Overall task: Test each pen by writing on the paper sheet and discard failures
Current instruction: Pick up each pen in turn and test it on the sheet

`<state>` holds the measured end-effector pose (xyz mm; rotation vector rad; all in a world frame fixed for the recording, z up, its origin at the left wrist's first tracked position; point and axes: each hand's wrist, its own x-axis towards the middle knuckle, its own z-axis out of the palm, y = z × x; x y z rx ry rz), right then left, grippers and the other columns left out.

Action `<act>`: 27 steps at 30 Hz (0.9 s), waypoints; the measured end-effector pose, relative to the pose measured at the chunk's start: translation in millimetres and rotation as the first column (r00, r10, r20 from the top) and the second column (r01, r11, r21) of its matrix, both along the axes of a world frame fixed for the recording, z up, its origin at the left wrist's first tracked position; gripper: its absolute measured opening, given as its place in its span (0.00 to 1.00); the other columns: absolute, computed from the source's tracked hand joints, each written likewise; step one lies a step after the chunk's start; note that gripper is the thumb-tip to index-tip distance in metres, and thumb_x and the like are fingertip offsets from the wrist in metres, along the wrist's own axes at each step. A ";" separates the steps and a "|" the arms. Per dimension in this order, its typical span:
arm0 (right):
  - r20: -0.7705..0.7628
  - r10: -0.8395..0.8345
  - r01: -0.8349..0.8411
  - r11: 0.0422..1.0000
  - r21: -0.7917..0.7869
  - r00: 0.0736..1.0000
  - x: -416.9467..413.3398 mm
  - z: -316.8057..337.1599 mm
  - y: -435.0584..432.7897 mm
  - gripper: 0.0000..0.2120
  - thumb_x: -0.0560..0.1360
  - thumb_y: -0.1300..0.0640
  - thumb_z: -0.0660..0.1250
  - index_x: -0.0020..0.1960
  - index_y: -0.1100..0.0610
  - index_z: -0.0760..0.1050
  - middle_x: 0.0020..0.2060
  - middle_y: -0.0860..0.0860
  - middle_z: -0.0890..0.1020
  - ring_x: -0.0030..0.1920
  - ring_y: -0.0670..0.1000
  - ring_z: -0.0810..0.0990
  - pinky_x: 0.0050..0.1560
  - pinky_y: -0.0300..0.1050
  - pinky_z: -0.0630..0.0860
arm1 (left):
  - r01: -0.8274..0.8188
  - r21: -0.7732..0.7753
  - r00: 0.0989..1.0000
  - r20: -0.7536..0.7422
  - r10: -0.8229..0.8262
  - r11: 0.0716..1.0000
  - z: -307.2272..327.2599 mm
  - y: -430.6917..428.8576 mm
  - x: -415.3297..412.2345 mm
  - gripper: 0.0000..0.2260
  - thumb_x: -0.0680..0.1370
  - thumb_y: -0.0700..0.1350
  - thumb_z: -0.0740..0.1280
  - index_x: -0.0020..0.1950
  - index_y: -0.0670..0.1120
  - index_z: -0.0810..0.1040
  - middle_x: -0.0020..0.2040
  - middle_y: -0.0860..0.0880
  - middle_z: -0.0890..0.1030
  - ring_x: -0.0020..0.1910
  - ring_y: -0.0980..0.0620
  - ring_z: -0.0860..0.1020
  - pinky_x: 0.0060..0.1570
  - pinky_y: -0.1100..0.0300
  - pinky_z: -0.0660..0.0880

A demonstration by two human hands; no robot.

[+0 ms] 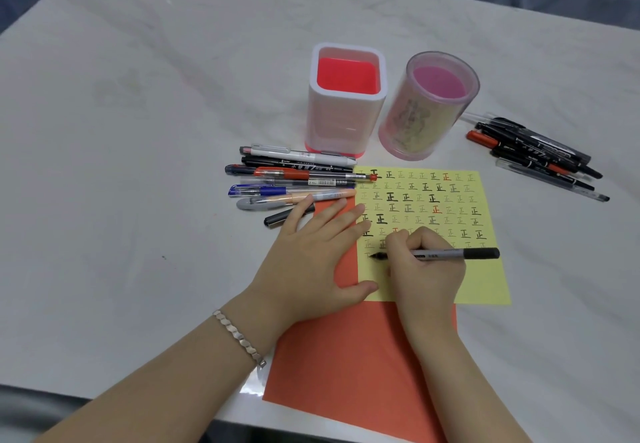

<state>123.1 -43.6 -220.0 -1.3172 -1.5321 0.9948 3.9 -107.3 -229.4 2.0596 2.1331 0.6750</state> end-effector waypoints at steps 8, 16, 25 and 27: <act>0.033 0.028 -0.028 1.000 -0.003 0.999 -1.0 -0.3 0.4 0.14 0.64 0.59 0.61 0.23 0.56 0.60 0.18 0.48 0.64 0.23 0.46 0.63 0.27 0.31 0.62 | 0.001 0.007 1.000 0.005 -0.001 1.000 -0.8 0.2 0.1 0.32 0.67 0.66 0.59 0.66 0.50 0.74 0.69 0.53 0.71 0.70 0.54 0.65 0.69 0.45 0.52; 0.017 0.032 -0.032 0.999 -0.019 0.999 -0.6 1.5 -0.5 0.14 0.63 0.59 0.61 0.22 0.56 0.60 0.16 0.46 0.63 0.22 0.45 0.63 0.26 0.30 0.62 | 0.000 0.004 1.000 -0.003 0.000 1.000 -1.2 -0.2 -0.1 0.32 0.68 0.66 0.59 0.66 0.50 0.74 0.69 0.53 0.71 0.70 0.55 0.65 0.70 0.45 0.51; -0.012 -0.025 0.025 1.000 -0.017 1.000 1.1 1.4 -0.8 0.16 0.62 0.62 0.60 0.22 0.53 0.56 0.16 0.46 0.62 0.21 0.45 0.61 0.25 0.31 0.59 | 0.011 -0.012 0.999 -0.035 -0.011 1.000 -1.8 -0.8 -1.2 0.32 0.68 0.67 0.58 0.66 0.50 0.74 0.69 0.54 0.71 0.70 0.55 0.65 0.70 0.46 0.51; -0.034 -0.029 0.027 0.999 -0.037 0.999 1.5 2.7 -1.1 0.16 0.63 0.62 0.60 0.22 0.53 0.56 0.16 0.45 0.62 0.22 0.44 0.61 0.25 0.31 0.60 | 0.010 -0.019 0.999 -0.034 -0.010 1.000 -1.9 -0.7 -1.4 0.32 0.68 0.67 0.58 0.66 0.50 0.74 0.69 0.54 0.70 0.70 0.55 0.64 0.70 0.46 0.51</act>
